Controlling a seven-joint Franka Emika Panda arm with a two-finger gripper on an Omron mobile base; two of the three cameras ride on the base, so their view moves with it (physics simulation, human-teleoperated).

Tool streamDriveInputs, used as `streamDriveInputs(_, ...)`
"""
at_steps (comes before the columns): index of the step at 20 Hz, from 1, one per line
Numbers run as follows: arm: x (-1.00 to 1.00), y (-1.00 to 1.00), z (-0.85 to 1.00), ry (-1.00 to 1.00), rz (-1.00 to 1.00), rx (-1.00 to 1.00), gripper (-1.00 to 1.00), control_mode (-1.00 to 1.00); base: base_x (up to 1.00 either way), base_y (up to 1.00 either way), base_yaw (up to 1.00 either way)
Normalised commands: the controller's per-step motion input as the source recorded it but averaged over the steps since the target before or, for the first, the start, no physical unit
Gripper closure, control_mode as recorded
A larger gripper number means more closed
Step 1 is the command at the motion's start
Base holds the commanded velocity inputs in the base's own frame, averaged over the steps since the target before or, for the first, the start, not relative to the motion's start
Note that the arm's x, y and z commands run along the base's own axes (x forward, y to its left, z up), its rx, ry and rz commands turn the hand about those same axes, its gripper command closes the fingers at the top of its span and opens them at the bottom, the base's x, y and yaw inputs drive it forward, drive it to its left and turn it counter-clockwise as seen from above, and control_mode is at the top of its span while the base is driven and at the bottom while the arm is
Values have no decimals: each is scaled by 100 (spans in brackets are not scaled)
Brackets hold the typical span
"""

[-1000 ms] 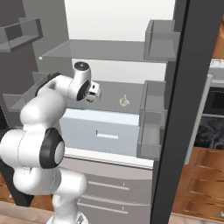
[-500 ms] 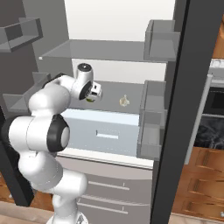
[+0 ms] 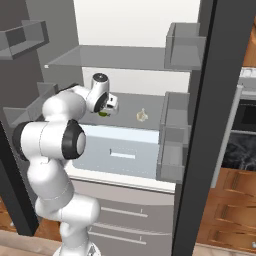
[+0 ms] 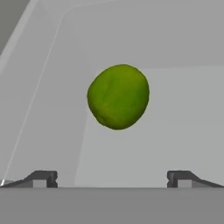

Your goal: Grab the lime and garlic from the fridge, place them in the blender, close the lid, and turn on the blender to create a marinade.

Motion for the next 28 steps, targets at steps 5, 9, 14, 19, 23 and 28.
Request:
streamDriveInputs(5, 39, 7, -15, 7, 0, 0, -100, -100, 0, 0, 0)
streamDriveInputs(9, 36, 4, -14, 7, 0, 0, -100, -100, 0, 0, 0)
streamDriveInputs(14, 40, 1, -19, 5, 0, 0, -100, -100, 0, 0, 0)
streamDriveInputs(19, 40, 0, -20, 0, 0, 0, -100, -100, 0, 0, 0)
streamDriveInputs(23, 10, 1, -29, 0, 0, 0, -100, -100, 0, 0, 0)
streamDriveInputs(28, 0, 4, -45, 0, 0, 0, -100, -100, 0, 0, 0)
